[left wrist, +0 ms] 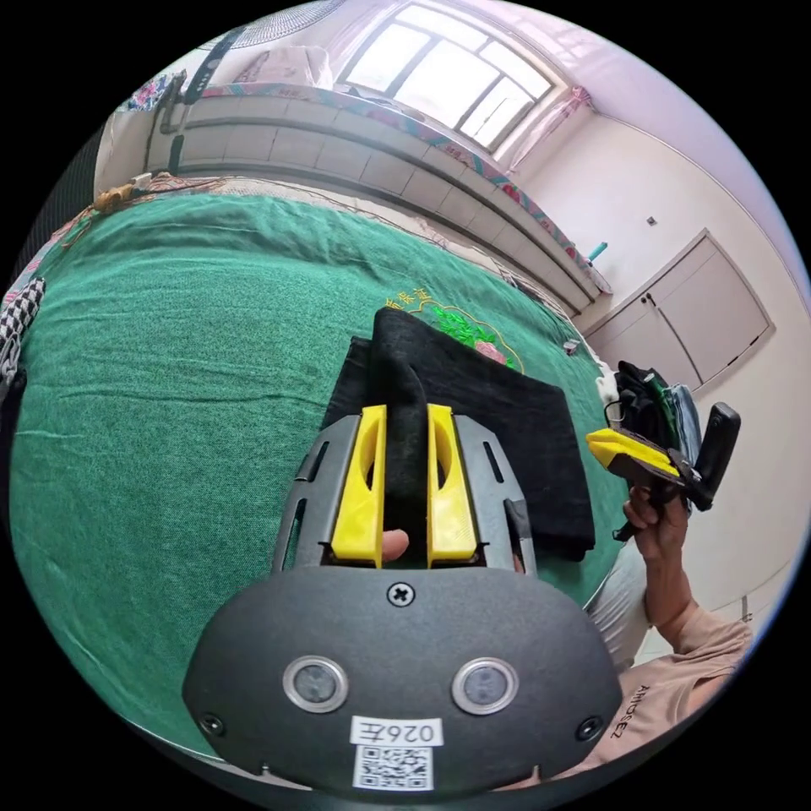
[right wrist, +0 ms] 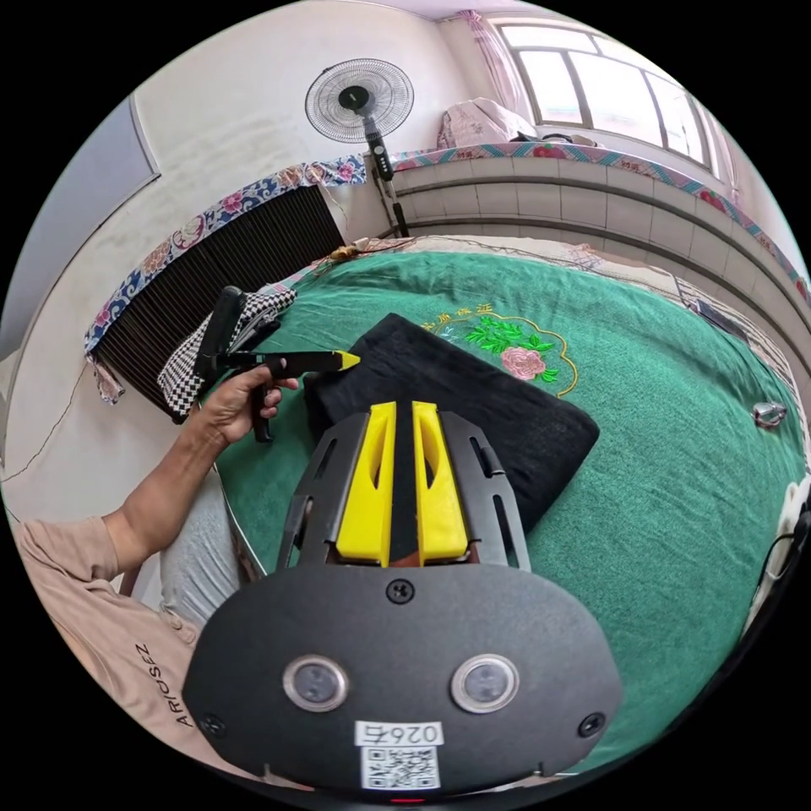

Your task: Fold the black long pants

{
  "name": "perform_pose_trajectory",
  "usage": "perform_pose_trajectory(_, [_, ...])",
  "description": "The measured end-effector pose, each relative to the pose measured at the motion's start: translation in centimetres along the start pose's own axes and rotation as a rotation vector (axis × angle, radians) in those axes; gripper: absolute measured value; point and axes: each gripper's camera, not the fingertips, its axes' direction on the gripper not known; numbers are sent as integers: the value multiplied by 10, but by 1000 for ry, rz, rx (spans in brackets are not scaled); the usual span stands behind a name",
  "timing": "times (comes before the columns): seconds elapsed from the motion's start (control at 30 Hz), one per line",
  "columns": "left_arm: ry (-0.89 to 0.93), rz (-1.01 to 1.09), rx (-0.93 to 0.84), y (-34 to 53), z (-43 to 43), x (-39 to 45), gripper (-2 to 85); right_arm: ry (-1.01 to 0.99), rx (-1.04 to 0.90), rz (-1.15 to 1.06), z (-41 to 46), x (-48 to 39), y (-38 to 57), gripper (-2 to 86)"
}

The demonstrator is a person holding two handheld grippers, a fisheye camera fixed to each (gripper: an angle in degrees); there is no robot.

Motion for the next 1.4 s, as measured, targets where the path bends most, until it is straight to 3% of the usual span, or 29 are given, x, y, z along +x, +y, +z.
perform_pose_trajectory(0.2, [273, -41, 73, 12, -18, -27, 47, 1, -94, -79, 24, -18, -2, 39])
perform_pose_trajectory(0.57, [661, 248, 86, 35, -38, -25, 45, 25, 8, -215, 39, -74, 16, 111])
perform_pose_trajectory(0.7, [682, 267, 113, 43, -46, -34, 46, 143, 65, -243, 36, -94, 25, 130])
perform_pose_trajectory(0.87, [800, 105, 238, 56, -60, -77, 44, 293, 134, -279, 26, -121, 39, 147])
perform_pose_trajectory(1.03, [870, 40, 242, 67, -58, -93, 44, 406, 181, -363, 24, -147, 49, 146])
perform_pose_trajectory(1.4, [967, 20, 334, 80, -73, -103, 3, 376, 230, -381, 3, -150, 50, 190])
